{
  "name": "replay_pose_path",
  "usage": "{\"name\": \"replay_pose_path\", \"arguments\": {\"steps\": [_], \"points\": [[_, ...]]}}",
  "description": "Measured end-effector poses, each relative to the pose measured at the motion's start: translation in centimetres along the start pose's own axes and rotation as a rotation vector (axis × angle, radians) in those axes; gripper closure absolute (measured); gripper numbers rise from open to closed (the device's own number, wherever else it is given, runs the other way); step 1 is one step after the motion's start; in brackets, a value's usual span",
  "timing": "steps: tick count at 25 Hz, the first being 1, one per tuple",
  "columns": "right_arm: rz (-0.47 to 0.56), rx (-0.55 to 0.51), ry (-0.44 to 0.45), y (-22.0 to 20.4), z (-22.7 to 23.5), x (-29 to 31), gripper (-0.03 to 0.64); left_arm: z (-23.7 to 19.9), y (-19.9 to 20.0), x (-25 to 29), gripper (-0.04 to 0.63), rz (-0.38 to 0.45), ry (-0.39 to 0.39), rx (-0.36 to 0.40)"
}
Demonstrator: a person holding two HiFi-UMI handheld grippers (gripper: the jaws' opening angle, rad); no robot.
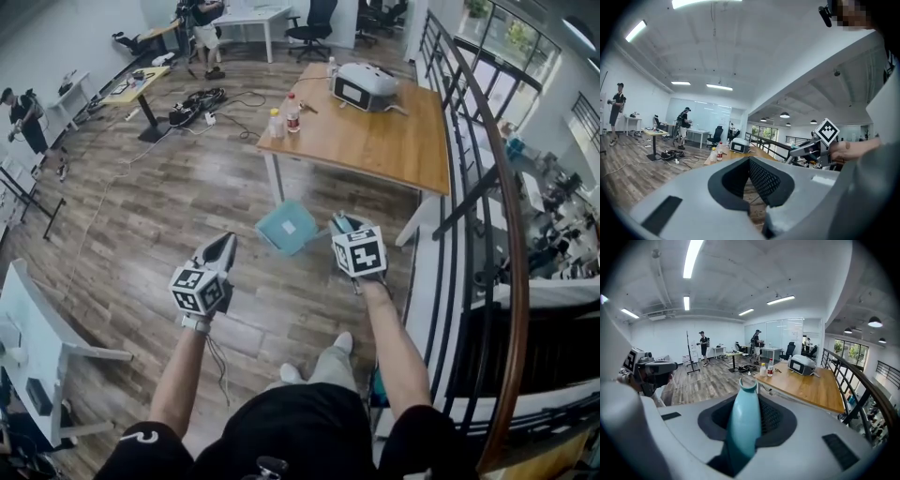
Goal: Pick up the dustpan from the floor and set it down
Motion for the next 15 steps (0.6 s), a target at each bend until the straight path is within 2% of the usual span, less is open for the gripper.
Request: {"name": "replay_pose_path", "arguments": {"steps": [9, 15], "points": [[0.071, 0.019, -0.024, 3.0, -0.5, -3.4, 0.529, 0.2, 2.6, -1.2, 0.601, 0.015, -0.025, 0.051], [0.096, 0.022, -0.033, 3.9, -0.7, -4.4, 0.529, 0.1, 2.9, -1.1, 0.602, 0.019, -0.043, 0.057]]}}
Point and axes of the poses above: the fingertips, and each gripper's own axes: x forward along the fingers, z to its right, y out of its top, the point moved 7 cm from there along -x, backward along the fingers, and after that the axes turned 13 degrees about -y, right-handed, at the moved point
